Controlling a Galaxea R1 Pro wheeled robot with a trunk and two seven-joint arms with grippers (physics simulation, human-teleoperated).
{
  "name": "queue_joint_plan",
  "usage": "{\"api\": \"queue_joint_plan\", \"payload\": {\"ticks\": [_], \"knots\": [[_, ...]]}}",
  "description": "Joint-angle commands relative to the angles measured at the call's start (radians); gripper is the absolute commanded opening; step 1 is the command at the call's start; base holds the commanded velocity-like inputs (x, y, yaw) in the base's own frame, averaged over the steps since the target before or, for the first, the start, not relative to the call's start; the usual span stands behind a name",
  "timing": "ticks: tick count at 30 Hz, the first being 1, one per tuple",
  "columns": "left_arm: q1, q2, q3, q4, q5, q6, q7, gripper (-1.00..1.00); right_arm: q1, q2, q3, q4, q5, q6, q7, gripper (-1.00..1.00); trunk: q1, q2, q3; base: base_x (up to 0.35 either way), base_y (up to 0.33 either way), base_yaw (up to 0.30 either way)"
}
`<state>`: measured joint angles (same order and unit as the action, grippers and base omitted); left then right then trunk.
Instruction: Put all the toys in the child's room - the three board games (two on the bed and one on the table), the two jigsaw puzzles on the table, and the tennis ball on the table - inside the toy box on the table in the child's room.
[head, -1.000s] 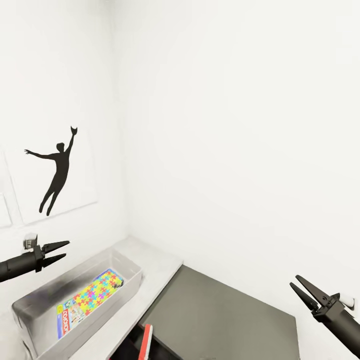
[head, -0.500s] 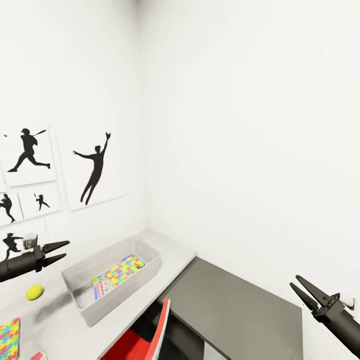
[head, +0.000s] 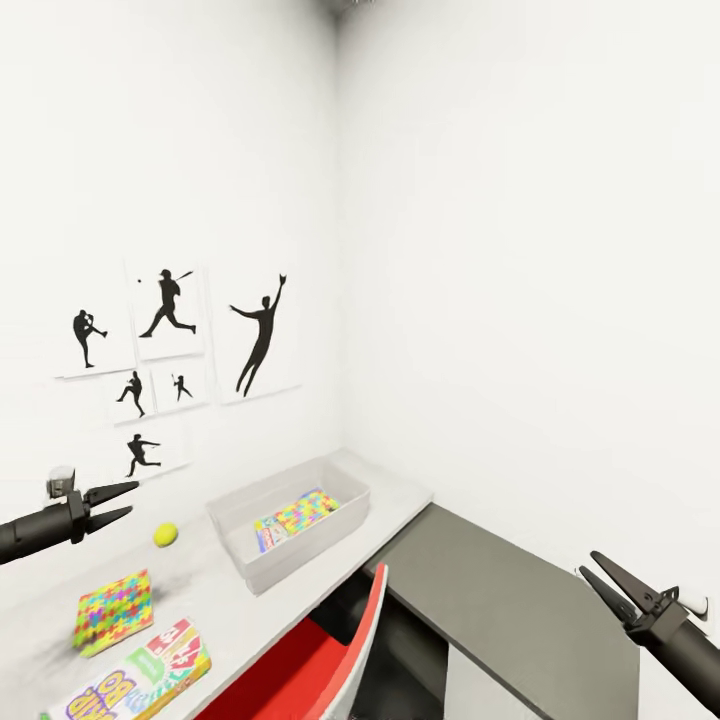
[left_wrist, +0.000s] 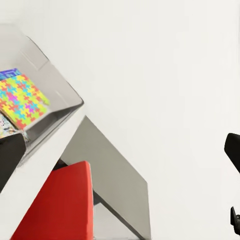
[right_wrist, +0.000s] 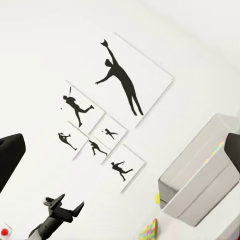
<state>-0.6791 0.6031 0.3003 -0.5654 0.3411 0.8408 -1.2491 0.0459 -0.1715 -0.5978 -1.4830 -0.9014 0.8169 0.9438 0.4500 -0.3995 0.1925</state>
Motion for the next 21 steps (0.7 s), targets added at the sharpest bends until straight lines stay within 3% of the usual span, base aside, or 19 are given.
{"api": "queue_joint_plan", "payload": {"ticks": [1, 11, 21], "knots": [[0.000, 0.000, 0.000, 0.001, 0.002, 0.008, -0.001, 1.00, 0.001, 0.000, 0.000, -0.001, -0.003, 0.005, 0.000, 1.00, 0.000, -0.001, 0.001, -0.186, 0.202, 0.259], [0.000, 0.001, 0.000, 0.001, 0.002, 0.008, -0.001, 1.00, 0.001, -0.001, 0.000, 0.000, -0.002, 0.005, 0.000, 1.00, 0.000, -0.001, 0.004, -0.054, 0.236, 0.274], [0.000, 0.001, 0.000, 0.001, 0.002, 0.007, -0.001, 1.00, 0.000, -0.003, 0.000, 0.000, -0.002, 0.005, -0.001, 1.00, 0.000, -0.001, 0.002, 0.097, 0.229, 0.285]]}}
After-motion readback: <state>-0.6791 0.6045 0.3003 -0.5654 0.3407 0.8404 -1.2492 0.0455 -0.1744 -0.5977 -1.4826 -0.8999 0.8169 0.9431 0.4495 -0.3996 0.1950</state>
